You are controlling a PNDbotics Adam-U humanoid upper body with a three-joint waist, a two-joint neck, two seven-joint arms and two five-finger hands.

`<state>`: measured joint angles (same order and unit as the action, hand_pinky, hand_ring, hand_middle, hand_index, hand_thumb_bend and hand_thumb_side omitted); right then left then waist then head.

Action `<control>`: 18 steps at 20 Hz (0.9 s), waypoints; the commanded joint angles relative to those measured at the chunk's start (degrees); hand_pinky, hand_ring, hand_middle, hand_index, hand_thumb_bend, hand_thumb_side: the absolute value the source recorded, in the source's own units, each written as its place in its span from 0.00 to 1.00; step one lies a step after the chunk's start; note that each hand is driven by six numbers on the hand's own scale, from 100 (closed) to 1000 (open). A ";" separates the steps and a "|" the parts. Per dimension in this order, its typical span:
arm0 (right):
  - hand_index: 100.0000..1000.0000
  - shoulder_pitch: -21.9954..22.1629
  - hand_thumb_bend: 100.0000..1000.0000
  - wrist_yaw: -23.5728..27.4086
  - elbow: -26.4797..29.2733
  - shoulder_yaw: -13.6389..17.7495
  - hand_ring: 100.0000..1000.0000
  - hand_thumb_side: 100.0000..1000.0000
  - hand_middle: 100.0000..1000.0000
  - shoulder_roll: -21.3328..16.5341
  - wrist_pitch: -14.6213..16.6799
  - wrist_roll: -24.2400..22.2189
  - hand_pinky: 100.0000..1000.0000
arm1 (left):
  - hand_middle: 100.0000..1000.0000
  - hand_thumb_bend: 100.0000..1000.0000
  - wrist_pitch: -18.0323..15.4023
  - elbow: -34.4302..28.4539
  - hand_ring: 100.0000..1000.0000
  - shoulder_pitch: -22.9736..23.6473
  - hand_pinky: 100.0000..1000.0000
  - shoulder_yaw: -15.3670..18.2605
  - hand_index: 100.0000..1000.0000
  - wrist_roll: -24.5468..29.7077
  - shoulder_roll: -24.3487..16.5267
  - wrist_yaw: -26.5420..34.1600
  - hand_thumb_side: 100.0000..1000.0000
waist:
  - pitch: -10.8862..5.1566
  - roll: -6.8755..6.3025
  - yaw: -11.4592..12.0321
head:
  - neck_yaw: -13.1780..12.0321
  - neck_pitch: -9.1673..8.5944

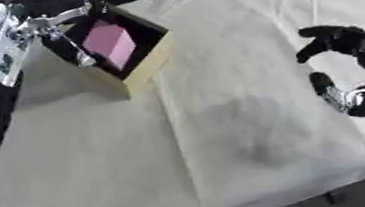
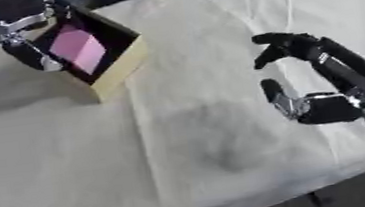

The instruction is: Pick up objects on the table and place them in the box.

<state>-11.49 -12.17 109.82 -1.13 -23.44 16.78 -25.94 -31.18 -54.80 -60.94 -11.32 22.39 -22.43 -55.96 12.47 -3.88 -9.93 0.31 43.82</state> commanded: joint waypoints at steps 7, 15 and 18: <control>0.93 -1.11 0.00 0.49 0.48 -0.26 0.73 0.38 0.59 -0.02 0.36 -0.85 0.76 | 0.46 0.46 1.92 1.94 0.57 -0.98 0.74 1.32 0.72 -6.22 1.05 -5.96 0.00 | -0.05 0.17 -1.42 | -1.19 0.29; 0.93 -1.19 0.00 0.58 0.36 -0.23 0.73 0.39 0.59 0.22 0.40 -1.07 0.76 | 0.62 0.76 1.86 2.73 0.69 -0.86 0.77 1.52 0.93 -7.34 1.43 -8.50 0.13 | 0.21 0.12 -1.32 | -1.18 0.29; 0.93 -1.12 0.00 0.57 0.27 -0.21 0.73 0.39 0.59 0.22 0.41 -1.14 0.76 | 0.68 0.79 2.10 2.56 0.73 -0.86 0.79 1.68 0.95 -8.38 1.21 -8.40 0.17 | 0.11 0.11 -1.24 | -1.17 0.29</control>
<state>-12.09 -11.94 109.75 -1.47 -22.81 17.07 -26.84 -29.15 -51.64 -60.86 -10.35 14.61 -20.19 -64.15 13.48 -4.06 -11.26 -0.80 43.82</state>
